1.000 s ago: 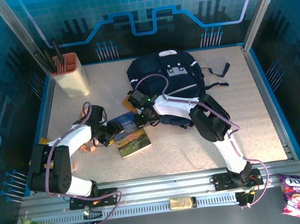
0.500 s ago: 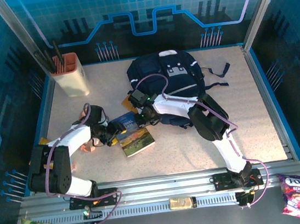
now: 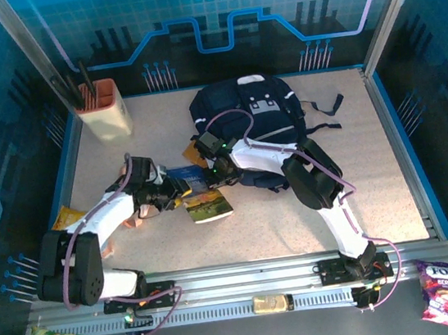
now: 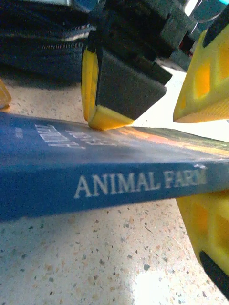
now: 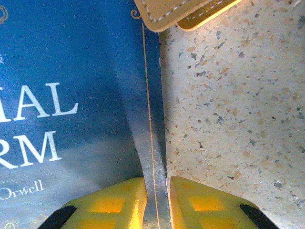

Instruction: Pack books, pencil case, and school supplies into a backpack

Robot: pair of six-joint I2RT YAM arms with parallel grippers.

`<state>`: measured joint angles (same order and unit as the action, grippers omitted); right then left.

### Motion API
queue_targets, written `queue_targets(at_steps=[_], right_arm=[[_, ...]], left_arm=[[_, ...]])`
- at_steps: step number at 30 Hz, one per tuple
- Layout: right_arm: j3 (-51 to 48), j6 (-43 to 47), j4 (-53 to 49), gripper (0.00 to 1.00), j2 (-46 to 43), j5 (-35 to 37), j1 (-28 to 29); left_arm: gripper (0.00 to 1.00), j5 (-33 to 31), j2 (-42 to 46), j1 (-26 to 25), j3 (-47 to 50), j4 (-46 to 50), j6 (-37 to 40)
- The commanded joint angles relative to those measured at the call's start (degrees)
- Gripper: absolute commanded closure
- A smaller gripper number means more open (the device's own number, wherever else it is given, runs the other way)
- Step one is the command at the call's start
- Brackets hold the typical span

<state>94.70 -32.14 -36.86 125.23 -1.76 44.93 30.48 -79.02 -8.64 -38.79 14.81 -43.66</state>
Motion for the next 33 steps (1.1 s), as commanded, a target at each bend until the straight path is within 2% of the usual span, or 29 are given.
queue_targets(at_steps=[1, 3, 7, 11, 16, 19, 22, 27, 33], right_arm=[[-2.53, -1.07, -0.98, 0.78, 2.23, -1.75, 0.25], [-2.97, -1.17, -0.69, 0.77, 1.80, -1.60, 0.22], [-3.72, -1.26, 0.20, 0.76, -0.16, -1.32, -0.02], [-6.05, -1.18, 4.07, 0.66, -5.95, -2.14, -0.02], [-12.23, -3.26, 13.36, 0.49, -16.51, -4.93, -0.57], [-16.18, -5.20, 18.29, 0.44, -21.77, -5.81, -1.96], [-21.38, -7.33, 24.60, 0.42, -27.30, -7.48, -4.16], [-29.38, -12.17, 33.42, 0.29, -35.37, -10.56, -9.22], [-38.90, -21.62, 45.25, 0.14, -42.22, -15.63, -16.96]], left_arm=[[0.68, 2.04, -1.30, -0.94, -0.14, -2.19, -0.49], [0.71, 0.34, -1.09, -0.94, -0.40, -1.06, -0.16], [0.87, -2.89, 0.25, -0.85, -1.10, 1.79, 0.33], [0.98, -8.83, 4.46, -0.66, -1.76, 6.39, 0.17], [1.00, -16.58, 13.18, -0.63, -3.67, 12.57, 0.56], [1.00, -17.40, 16.89, -0.67, -5.52, 13.72, 0.87], [1.00, -15.67, 18.36, -0.87, -7.49, 11.23, 0.30], [1.00, -12.41, 16.23, -1.59, -11.50, 2.04, -3.58], [1.00, -10.41, 6.85, -2.50, -17.38, -12.71, -10.72]])
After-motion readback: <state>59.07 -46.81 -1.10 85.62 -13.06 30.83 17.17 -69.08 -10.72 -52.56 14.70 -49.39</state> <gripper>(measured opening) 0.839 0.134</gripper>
